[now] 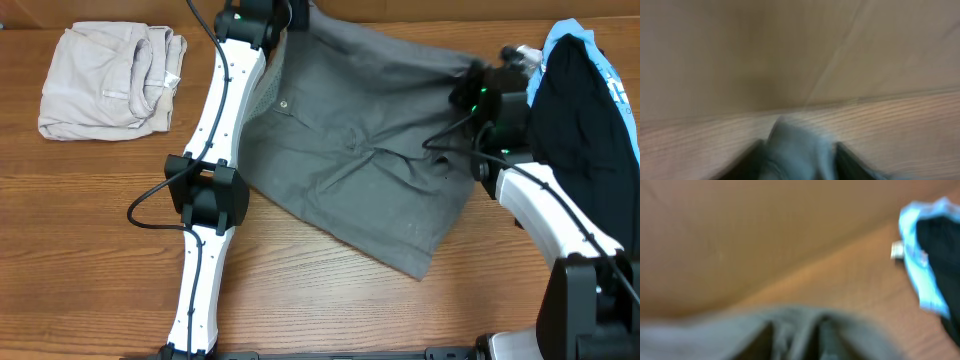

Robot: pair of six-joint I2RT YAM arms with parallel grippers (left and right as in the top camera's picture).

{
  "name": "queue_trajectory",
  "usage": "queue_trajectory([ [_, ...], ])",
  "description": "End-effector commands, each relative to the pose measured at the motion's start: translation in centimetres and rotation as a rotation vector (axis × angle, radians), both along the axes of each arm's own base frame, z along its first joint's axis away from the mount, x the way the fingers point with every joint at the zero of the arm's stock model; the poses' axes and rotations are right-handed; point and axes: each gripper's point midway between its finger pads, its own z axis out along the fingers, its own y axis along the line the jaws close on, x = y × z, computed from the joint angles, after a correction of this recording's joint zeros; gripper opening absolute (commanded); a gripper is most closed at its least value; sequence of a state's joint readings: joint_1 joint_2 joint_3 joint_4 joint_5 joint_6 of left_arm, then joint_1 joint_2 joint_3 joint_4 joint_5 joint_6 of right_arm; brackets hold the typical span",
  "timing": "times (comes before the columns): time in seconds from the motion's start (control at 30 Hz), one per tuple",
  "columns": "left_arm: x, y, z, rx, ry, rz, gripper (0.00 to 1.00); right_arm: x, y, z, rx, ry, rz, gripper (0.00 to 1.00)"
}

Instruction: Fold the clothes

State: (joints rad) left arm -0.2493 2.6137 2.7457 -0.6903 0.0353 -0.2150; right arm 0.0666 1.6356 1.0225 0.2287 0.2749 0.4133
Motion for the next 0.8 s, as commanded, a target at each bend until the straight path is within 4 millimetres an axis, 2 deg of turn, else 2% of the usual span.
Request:
queue_trajectory([
  [0.0, 0.8, -0.1, 3.8, -0.043, -0.111, 0.042, 1.0, 0.6, -3.2, 2.4, -0.032, -0.097, -0.099, 1.0],
  [0.13, -0.5, 0.1, 8.7, -0.057, -0.172, 0.042, 1.0, -0.7, -3.6, 6.3, -0.028, -0.166, -0.109, 1.0],
  [0.27, -4.2, 1.4, 13.3, -0.047, -0.148, 0.045, 1.0, -3.9, -2.6, 8.8, -0.019, -0.13, -0.058, 1.0],
  [0.37, -7.8, 2.2, 15.2, 0.007, -0.098, 0.017, 1.0, -6.7, -0.8, 9.2, 0.006, -0.057, 0.043, 1.0],
  [0.5, -12.6, 3.5, 16.2, 0.122, -0.012, -0.042, 1.0, -11.1, 1.4, 8.2, 0.055, 0.08, 0.17, 1.0],
  [0.63, -15.6, 4.3, 15.5, 0.166, 0.083, -0.063, 1.0, -14.7, 3.8, 6.7, 0.121, 0.198, 0.296, 1.0],
  [0.77, -18.6, 5.2, 14.6, 0.196, 0.185, -0.066, 1.0, -17.8, 4.8, 5.6, 0.241, 0.286, 0.31, 1.0],
])
